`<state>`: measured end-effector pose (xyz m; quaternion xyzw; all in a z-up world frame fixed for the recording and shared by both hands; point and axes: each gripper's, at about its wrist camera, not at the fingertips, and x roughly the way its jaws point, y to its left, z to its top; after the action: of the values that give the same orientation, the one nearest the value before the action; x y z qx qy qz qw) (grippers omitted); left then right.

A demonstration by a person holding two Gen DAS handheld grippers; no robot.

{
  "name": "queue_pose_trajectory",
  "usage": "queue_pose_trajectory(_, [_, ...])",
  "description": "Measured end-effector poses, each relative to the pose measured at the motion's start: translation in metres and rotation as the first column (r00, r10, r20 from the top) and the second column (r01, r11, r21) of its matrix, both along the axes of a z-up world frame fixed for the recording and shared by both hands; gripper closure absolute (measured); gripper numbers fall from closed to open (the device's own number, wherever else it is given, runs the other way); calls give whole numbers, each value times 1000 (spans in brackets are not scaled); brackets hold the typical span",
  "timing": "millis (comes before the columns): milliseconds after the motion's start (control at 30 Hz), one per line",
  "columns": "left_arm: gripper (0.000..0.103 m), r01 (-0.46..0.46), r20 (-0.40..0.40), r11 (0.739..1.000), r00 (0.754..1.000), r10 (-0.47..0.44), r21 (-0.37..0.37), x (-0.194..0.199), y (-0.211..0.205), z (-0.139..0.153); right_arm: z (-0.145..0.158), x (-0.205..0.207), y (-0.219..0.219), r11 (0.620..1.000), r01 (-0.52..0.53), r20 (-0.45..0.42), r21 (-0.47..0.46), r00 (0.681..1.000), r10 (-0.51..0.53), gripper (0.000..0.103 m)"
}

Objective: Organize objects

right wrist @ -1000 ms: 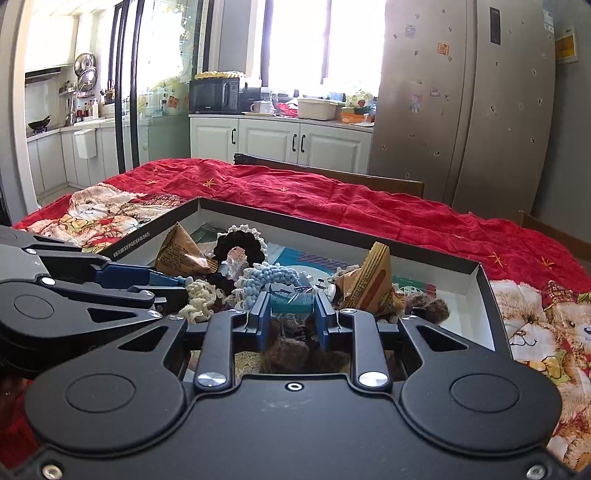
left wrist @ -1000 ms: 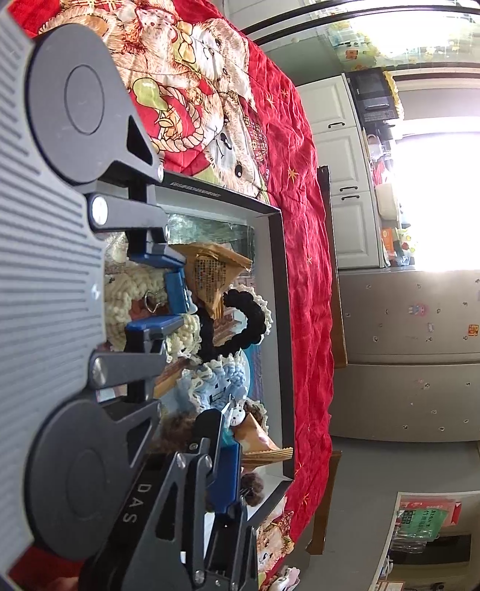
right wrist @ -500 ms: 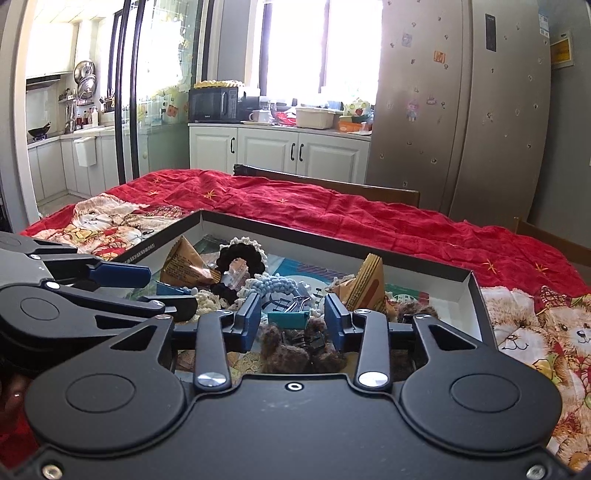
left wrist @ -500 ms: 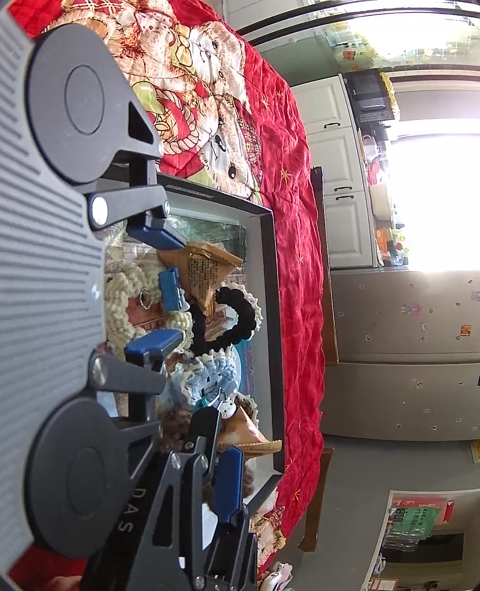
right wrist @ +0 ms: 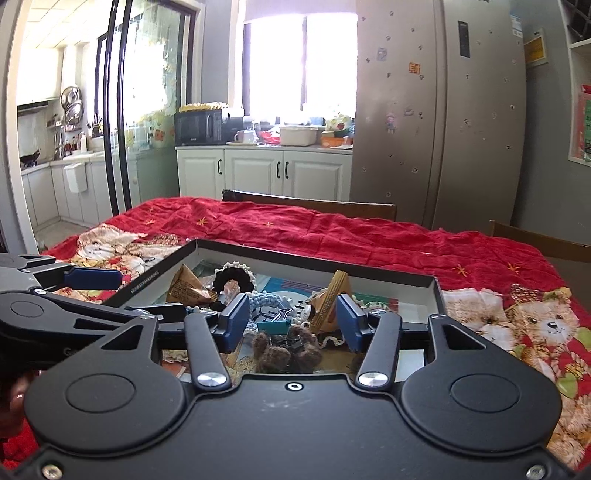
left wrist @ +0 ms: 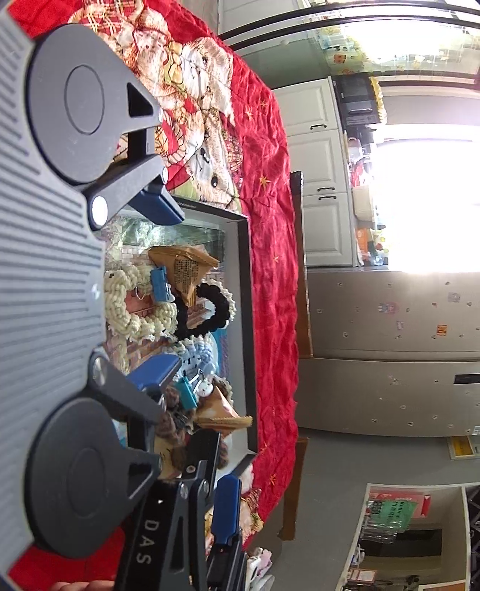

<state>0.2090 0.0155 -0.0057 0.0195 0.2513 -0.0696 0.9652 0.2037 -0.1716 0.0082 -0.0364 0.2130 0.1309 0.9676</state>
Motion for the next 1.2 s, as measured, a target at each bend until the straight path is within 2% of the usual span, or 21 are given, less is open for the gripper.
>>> queue_pose_trajectory(300, [11,2,16,1000,1000,-2,8,-30,1,14,18,-33,-12,1000,19,12,21,1000,-19,41])
queue_pose_trajectory(533, [0,-9,15,1000,1000,8,26,-57,4,16,24,-63,-21,999,42,-4,26,999,-42,31])
queue_pose_trajectory(767, [0,-19,1,1000,1000,19,19,-83,7,19,24,-95,-25,998,55,-23,8,998,-55,25])
queue_pose_trajectory(1200, [0,-19,-32,1000,999,19,9,-121,9,22,28,-139,-31,995,102,-62,7,993,-101,23])
